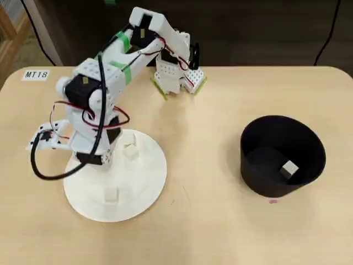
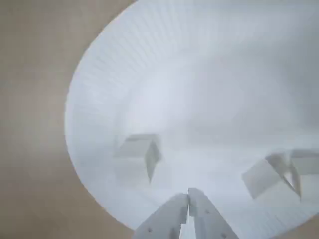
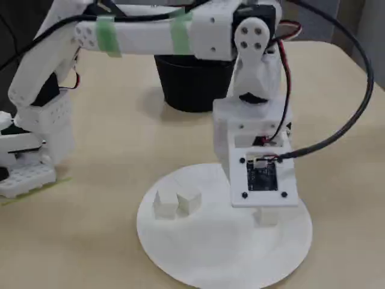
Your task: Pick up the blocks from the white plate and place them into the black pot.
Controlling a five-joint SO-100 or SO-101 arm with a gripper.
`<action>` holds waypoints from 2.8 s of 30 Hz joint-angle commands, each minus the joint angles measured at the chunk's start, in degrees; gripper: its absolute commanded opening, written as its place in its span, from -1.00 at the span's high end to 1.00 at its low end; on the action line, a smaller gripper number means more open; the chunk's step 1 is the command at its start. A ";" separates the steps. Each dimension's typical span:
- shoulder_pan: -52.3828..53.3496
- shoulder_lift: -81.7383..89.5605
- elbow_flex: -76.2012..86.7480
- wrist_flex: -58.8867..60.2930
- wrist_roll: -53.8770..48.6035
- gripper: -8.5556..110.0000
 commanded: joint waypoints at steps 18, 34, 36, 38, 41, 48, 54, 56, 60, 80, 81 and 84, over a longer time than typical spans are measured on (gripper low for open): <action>-1.41 -6.94 -12.13 0.44 1.05 0.30; -1.41 -12.48 -16.52 0.44 2.55 0.43; -1.49 -13.45 -18.63 0.44 3.25 0.61; -1.58 -14.15 -20.04 0.44 4.22 0.76; -1.58 -15.03 -20.92 0.44 5.27 0.90; -1.49 -14.77 -21.01 0.53 5.27 0.90; -0.79 -9.58 -21.01 0.53 5.36 0.90; -0.70 -7.21 -21.01 0.53 5.62 0.90; -0.79 -0.97 -20.92 0.53 7.21 0.90; -50.54 48.96 10.99 -2.99 17.67 0.90; -53.53 50.54 15.38 -6.15 17.75 0.90; -59.94 61.08 38.50 -24.43 19.86 0.90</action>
